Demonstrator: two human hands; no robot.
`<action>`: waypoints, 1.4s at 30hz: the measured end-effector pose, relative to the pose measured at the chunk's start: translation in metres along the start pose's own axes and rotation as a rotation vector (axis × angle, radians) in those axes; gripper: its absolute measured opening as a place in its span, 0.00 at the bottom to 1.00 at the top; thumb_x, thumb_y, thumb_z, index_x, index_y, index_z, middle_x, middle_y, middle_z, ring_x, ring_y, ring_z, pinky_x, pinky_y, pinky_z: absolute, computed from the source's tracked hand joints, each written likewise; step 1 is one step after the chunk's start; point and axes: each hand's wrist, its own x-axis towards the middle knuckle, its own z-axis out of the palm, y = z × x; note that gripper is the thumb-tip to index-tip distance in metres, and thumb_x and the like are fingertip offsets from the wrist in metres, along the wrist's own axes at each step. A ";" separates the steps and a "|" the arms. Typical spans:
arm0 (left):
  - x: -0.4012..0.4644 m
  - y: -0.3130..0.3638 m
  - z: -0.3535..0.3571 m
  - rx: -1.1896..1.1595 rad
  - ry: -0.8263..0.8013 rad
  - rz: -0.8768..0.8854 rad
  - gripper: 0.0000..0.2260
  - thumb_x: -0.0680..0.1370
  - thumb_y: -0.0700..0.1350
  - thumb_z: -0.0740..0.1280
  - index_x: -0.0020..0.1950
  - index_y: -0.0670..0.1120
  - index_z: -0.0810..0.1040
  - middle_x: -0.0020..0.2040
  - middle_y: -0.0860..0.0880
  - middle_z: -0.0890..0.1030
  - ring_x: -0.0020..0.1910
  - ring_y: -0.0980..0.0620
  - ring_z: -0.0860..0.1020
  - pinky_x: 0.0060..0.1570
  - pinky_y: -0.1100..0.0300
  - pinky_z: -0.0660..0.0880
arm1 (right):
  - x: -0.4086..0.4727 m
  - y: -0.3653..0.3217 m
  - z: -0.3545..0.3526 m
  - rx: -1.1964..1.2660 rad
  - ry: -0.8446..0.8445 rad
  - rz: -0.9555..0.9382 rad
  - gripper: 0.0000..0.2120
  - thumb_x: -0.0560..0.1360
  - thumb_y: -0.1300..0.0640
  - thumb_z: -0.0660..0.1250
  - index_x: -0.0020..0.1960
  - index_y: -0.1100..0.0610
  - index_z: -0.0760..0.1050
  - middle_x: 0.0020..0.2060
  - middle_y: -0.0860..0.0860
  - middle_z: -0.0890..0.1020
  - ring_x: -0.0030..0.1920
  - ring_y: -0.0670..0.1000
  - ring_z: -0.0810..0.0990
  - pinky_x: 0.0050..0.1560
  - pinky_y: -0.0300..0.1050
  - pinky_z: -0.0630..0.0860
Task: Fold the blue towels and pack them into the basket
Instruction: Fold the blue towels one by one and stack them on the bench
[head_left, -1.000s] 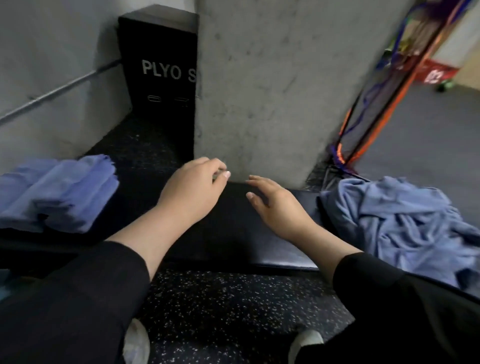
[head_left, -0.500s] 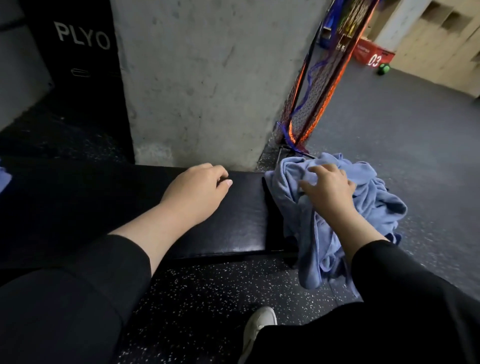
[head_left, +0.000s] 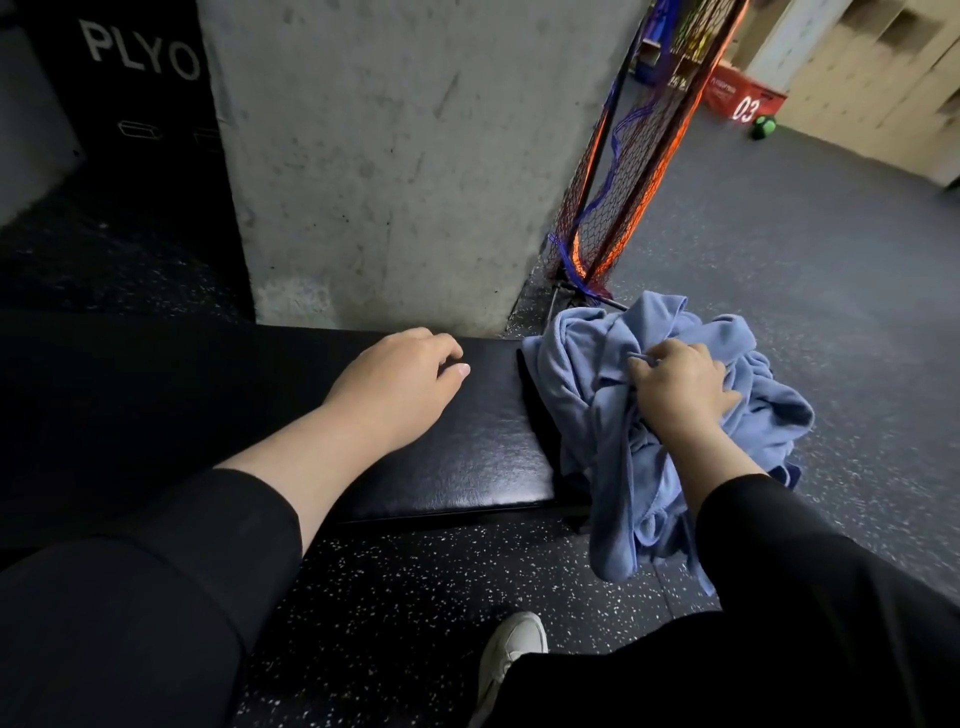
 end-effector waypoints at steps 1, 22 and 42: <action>0.000 0.000 0.000 -0.003 0.004 0.003 0.13 0.83 0.54 0.60 0.61 0.51 0.79 0.51 0.54 0.76 0.52 0.51 0.75 0.53 0.53 0.74 | -0.001 -0.003 -0.002 0.023 0.022 -0.010 0.13 0.78 0.43 0.65 0.52 0.50 0.81 0.57 0.53 0.78 0.64 0.61 0.69 0.63 0.63 0.63; 0.000 0.002 -0.012 -0.450 0.153 0.009 0.11 0.83 0.51 0.63 0.63 0.52 0.78 0.55 0.54 0.83 0.55 0.57 0.79 0.52 0.60 0.73 | -0.092 -0.132 -0.015 0.782 -0.203 -0.485 0.09 0.80 0.54 0.67 0.45 0.57 0.81 0.35 0.50 0.83 0.36 0.48 0.79 0.41 0.43 0.75; -0.016 -0.043 -0.022 -0.312 -0.289 -0.182 0.19 0.70 0.60 0.76 0.52 0.50 0.80 0.46 0.53 0.84 0.48 0.52 0.82 0.51 0.49 0.79 | -0.104 -0.159 0.018 1.083 -0.509 -0.304 0.12 0.81 0.62 0.64 0.42 0.55 0.83 0.45 0.58 0.86 0.46 0.56 0.82 0.60 0.60 0.79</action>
